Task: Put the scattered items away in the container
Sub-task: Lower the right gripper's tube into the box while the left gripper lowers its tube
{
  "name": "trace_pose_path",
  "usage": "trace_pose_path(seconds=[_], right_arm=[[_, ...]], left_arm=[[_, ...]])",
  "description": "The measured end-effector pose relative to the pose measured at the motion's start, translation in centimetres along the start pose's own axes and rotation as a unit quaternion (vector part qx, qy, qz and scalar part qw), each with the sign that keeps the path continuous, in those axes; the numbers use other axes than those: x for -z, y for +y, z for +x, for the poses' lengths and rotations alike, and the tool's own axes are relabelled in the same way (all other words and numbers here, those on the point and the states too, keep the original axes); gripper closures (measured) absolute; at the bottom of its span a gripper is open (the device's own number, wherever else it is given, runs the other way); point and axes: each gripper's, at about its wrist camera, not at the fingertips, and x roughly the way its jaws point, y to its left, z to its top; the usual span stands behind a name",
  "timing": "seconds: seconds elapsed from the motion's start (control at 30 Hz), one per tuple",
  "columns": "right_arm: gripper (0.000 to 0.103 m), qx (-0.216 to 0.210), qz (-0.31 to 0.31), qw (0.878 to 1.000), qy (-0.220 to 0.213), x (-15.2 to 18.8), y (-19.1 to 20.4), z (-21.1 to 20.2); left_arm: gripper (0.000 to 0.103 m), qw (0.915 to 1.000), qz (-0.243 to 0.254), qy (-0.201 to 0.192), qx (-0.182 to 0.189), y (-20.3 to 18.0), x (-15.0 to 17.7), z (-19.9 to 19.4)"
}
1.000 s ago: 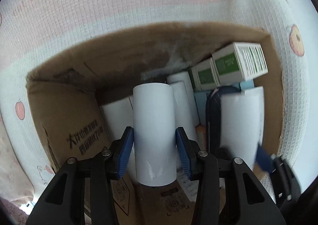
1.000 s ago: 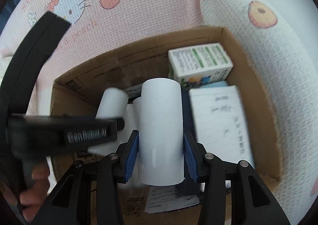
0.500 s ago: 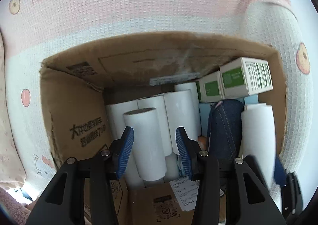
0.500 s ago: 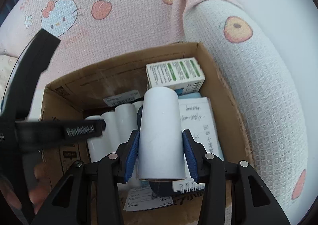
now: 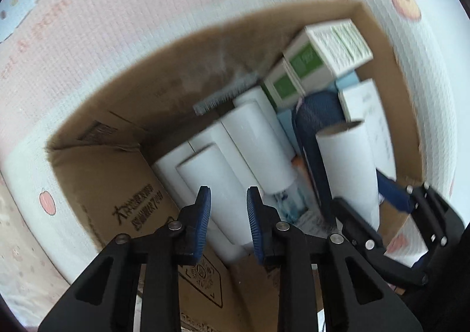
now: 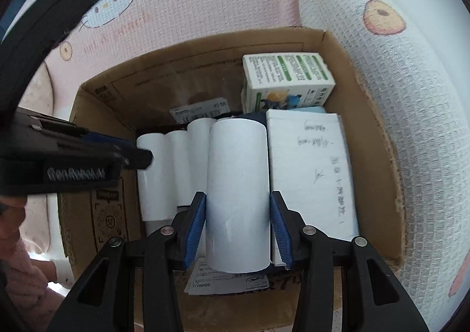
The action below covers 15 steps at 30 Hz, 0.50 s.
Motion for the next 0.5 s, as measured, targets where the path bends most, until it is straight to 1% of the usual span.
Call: trace_pose_path(seconds=[0.03,0.07,0.1,0.13,0.2,0.23,0.3,0.33,0.43,0.5], right_arm=[[0.062,0.001,0.001,1.000,0.000,-0.1,0.0,0.1],[0.062,0.004,0.001,1.000,-0.001,0.0,0.0,0.0],[0.062,0.007,0.003,1.000,-0.004,0.5,-0.2,-0.2],[0.062,0.008,0.005,1.000,-0.006,0.5,-0.1,-0.3],[0.062,0.002,0.012,1.000,-0.011,0.2,-0.1,-0.6],[0.062,0.002,0.013,1.000,-0.011,0.1,0.0,-0.6],[0.062,0.017,0.009,1.000,-0.011,-0.1,0.4,-0.5],[0.062,0.020,0.007,1.000,-0.009,0.1,0.6,-0.6],[0.062,0.012,0.006,1.000,0.000,0.2,0.8,-0.5],[0.062,0.013,0.005,1.000,0.006,0.3,1.0,-0.5]], left_arm=[[0.072,0.9999,0.002,0.015,-0.004,-0.2,0.0,0.9],[0.071,0.9993,-0.004,0.038,-0.002,-0.2,0.1,1.8],[0.068,0.9986,-0.012,0.051,0.002,-0.1,0.2,2.3],[0.062,0.9984,-0.018,0.054,0.002,-0.1,0.3,2.6],[0.059,0.9987,-0.019,0.047,-0.006,-0.2,0.3,2.6],[0.059,0.9989,-0.018,0.041,-0.012,-0.2,0.3,2.6],[0.059,0.9992,-0.019,0.032,-0.018,0.0,0.3,2.5],[0.064,0.9991,-0.023,0.029,-0.021,0.2,0.3,2.4],[0.069,0.9990,-0.033,0.025,-0.018,0.7,0.5,2.1],[0.070,0.9990,-0.035,0.022,-0.019,0.9,0.7,1.8]])
